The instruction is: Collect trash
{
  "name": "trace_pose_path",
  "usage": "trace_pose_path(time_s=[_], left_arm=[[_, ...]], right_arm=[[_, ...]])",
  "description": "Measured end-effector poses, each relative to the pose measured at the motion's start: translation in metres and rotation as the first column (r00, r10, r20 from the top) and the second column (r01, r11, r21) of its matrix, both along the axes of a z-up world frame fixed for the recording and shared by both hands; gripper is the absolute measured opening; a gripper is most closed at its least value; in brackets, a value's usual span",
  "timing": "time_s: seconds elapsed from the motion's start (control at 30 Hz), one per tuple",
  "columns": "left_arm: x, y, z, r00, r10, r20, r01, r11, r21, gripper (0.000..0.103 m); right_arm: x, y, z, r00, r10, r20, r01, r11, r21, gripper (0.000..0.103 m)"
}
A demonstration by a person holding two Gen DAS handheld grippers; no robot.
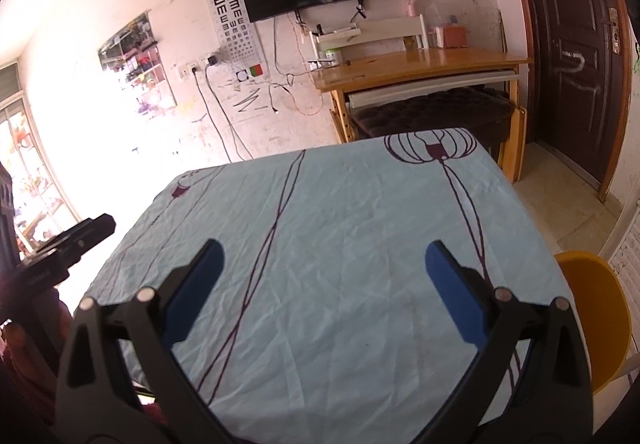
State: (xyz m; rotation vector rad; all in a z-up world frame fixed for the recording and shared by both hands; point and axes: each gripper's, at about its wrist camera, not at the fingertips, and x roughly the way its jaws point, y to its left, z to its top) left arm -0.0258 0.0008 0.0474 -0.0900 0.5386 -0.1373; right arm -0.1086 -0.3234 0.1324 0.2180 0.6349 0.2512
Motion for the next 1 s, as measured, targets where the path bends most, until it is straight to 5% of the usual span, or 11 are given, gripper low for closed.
trace_pose_path(time_s=[1.0], left_arm=[[0.0005, 0.0004, -0.0092, 1.000, -0.001, -0.012, 0.002, 1.000, 0.008, 0.096]], right_arm=[[-0.0001, -0.0004, -0.0054, 1.000, -0.007, -0.004, 0.007, 1.000, 0.000, 0.097]])
